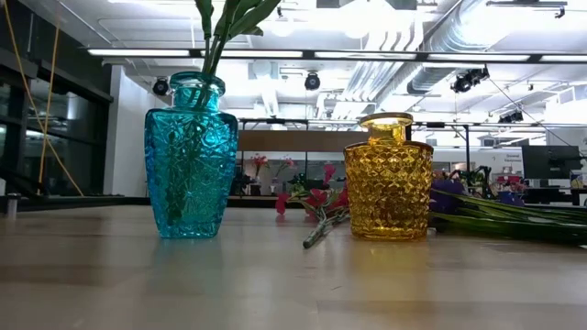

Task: Pick and place flowers into a vace then onto a shelf
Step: Put the white flowers into the yellow vase

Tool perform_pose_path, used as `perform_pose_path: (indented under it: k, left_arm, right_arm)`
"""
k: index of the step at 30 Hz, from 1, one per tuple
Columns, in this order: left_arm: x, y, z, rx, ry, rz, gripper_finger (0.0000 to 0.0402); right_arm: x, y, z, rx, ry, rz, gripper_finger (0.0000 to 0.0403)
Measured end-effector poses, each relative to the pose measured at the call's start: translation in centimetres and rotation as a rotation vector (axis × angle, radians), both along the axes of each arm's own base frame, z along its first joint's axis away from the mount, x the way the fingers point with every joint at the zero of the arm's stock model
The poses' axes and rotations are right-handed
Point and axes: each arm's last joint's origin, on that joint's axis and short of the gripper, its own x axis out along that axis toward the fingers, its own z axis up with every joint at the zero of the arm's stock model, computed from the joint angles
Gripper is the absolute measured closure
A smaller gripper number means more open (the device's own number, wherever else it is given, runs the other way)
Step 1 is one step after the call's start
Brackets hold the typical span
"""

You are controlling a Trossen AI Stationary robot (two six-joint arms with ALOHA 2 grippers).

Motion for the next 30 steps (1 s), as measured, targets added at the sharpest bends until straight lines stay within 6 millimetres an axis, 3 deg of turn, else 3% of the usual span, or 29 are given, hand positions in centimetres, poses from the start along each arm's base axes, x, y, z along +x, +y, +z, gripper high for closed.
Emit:
perform_pose_path:
  k: [11,20,30]
  left_arm:
    - [0.0,0.0,0.0,0.000,0.000,0.000,0.0163]
    - [0.0,0.0,0.0,0.000,0.000,0.000,0.0163]
    - [0.0,0.0,0.0,0.000,0.000,0.000,0.0163]
  right_arm:
    - [1.7,2.5,-2.6,-0.057,0.086,-0.014,0.0397]
    - [1.2,4.7,-7.2,0.007,0.040,-0.056,0.0396]
    - [1.3,7.1,-12.0,-0.045,-0.094,-0.088,0.0397]
